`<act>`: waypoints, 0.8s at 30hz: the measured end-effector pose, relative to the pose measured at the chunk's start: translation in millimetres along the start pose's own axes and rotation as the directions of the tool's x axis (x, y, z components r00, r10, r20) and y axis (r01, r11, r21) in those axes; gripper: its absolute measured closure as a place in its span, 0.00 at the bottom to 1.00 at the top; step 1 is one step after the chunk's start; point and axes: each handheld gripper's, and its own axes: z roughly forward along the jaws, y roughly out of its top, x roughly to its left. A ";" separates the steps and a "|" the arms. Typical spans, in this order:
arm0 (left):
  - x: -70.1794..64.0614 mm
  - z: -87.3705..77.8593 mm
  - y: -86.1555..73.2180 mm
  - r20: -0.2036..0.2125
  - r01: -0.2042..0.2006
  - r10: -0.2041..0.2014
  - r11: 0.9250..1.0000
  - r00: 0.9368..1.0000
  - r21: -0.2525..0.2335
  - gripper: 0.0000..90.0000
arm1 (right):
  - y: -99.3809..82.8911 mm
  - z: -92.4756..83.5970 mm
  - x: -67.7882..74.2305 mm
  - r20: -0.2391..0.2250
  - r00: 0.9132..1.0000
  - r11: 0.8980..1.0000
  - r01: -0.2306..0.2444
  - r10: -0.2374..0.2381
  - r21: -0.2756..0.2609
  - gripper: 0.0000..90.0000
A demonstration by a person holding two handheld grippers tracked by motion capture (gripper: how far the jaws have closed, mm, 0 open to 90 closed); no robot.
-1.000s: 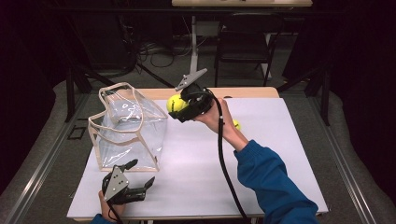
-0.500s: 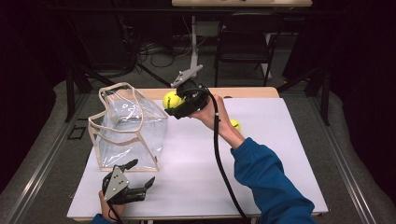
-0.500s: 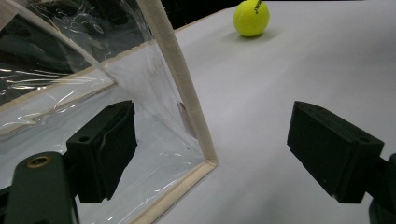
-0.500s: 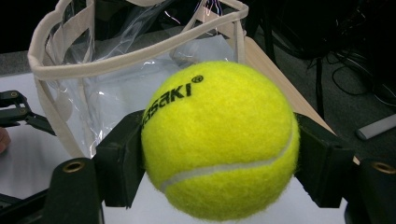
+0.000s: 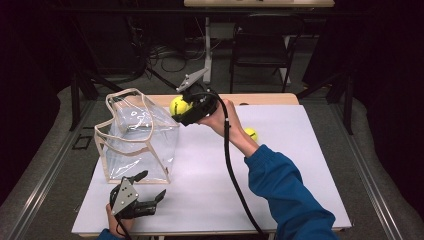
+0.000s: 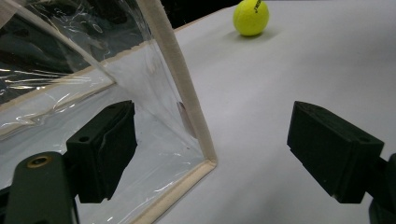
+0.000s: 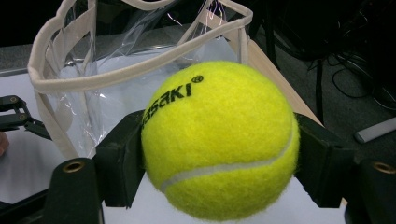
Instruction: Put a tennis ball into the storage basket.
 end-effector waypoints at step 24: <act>0.4 -0.4 0.2 0.005 0.002 -0.002 1.000 1.000 -0.004 0.18 | 27.2 9.1 11.8 -0.021 0.999 0.999 0.033 -0.033 -0.012 0.29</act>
